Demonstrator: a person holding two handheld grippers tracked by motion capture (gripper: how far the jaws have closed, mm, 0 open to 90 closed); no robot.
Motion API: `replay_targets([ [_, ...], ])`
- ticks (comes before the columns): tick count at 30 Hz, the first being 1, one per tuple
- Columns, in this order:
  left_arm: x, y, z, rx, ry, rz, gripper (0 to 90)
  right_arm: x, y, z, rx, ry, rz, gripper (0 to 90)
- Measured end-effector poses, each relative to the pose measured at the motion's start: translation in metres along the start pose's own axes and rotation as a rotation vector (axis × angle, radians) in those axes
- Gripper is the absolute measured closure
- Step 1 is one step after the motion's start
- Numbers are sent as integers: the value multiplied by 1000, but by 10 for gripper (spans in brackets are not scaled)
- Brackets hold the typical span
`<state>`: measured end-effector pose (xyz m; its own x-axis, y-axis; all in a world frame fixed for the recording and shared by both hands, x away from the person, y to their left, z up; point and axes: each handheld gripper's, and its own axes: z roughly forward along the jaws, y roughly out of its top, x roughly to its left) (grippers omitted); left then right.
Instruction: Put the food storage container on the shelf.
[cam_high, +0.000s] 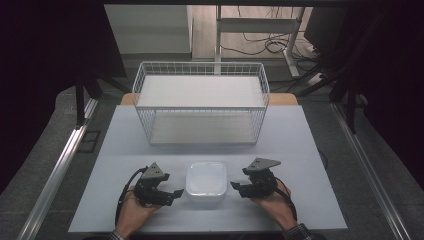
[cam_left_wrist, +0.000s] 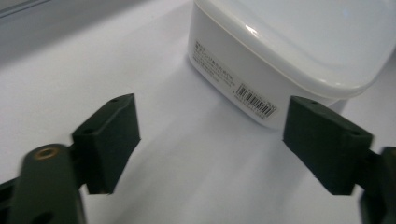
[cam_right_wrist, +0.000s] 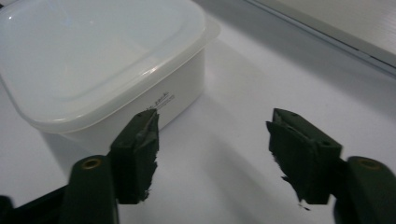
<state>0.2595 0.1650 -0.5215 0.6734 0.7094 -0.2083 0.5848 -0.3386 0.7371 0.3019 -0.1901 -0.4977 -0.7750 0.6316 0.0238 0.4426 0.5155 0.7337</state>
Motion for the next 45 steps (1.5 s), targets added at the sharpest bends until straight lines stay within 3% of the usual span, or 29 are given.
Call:
replay_targets([
  [3, 4, 0, -3, -25, -13, -26, 102, -1, 0, -2, -13, -8, 15, 242],
  [7, 6, 0, -8, -53, -22, -22, 82, -3, 0, -3, -20, 4, 17, 215],
  [12, 4, 3, -10, -85, -27, 20, 68, -2, 5, -6, -44, 22, 19, 179],
  [14, 3, 5, -8, -87, -30, 29, 67, 1, 9, -8, -42, 18, 1, 170],
  [15, 2, 7, -7, -91, -28, 42, 64, 4, 13, -10, -42, -8, -19, 165],
  [20, -1, 14, -7, -94, -36, 50, 58, 6, 20, -13, -45, -19, 6, 158],
  [24, -4, 23, -6, -102, -29, 35, 40, 12, 29, -12, -18, 32, 30, 144],
  [26, -5, 27, -4, -103, -67, 9, 45, 16, 33, -11, -9, 58, 26, 132],
  [29, -8, 30, -1, -92, -63, 8, 61, 18, 36, -9, -7, 65, 21, 132],
  [32, -9, 35, 4, -71, -61, 25, 84, 19, 40, -2, -13, 88, 49, 156],
  [33, -9, 37, 8, -63, -72, 24, 106, 18, 40, 4, -9, 121, 76, 188],
  [36, -6, 38, 14, -49, -88, 19, 136, 18, 39, 12, 12, 144, 95, 193],
  [37, -4, 36, 21, -33, -128, 7, 148, 18, 36, 17, 42, 156, 106, 207],
  [38, -4, 36, 21, -33, -128, 7, 161, 18, 36, 17, 42, 156, 106, 207],
  [39, 0, 34, 23, -34, -194, -41, 193, 16, 34, 18, 50, 185, 138, 254],
  [40, 1, 33, 23, -34, -223, -55, 230, 16, 34, 18, 55, 202, 151, 287],
  [43, 0, 31, 23, -28, -244, -74, 279, 16, 34, 17, 73, 221, 167, 329],
  [45, -3, 31, 21, -19, -238, -83, 313, 14, 33, 14, 98, 259, 213, 387],
])
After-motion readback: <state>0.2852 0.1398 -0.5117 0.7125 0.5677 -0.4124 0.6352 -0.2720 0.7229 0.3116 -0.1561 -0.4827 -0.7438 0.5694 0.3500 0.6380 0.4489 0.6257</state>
